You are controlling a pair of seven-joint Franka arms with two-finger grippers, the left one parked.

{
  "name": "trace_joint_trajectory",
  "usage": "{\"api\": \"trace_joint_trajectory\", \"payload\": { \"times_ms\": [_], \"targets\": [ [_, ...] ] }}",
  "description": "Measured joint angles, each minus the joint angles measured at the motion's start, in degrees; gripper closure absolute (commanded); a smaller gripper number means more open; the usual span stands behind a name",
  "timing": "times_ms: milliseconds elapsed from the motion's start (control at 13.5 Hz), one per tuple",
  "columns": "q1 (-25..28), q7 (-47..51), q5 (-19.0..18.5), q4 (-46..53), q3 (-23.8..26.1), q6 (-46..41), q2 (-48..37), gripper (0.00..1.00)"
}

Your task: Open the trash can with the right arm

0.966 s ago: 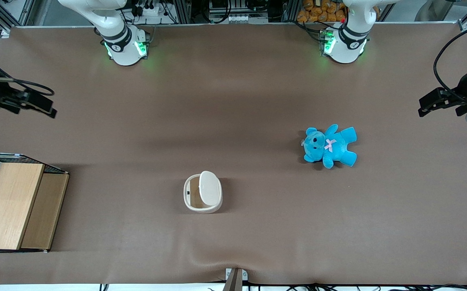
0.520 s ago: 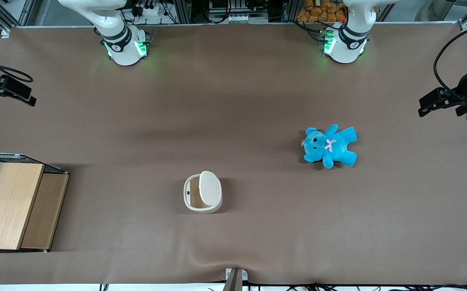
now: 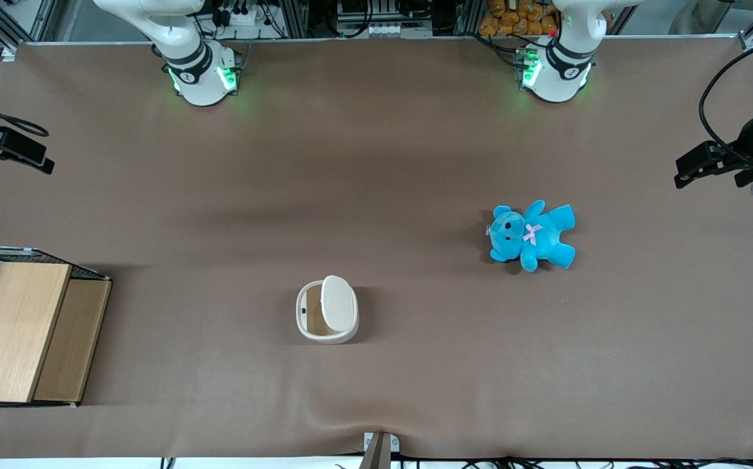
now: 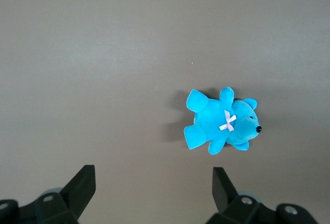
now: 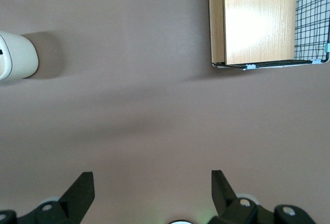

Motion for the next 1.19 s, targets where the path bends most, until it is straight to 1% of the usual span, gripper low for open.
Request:
{"api": "trace_joint_trajectory", "payload": {
  "times_ms": [1189],
  "targets": [
    [0.02, -3.45, -0.07, -1.59, -2.00, 2.19, -0.01, 0.00]
  ]
}}
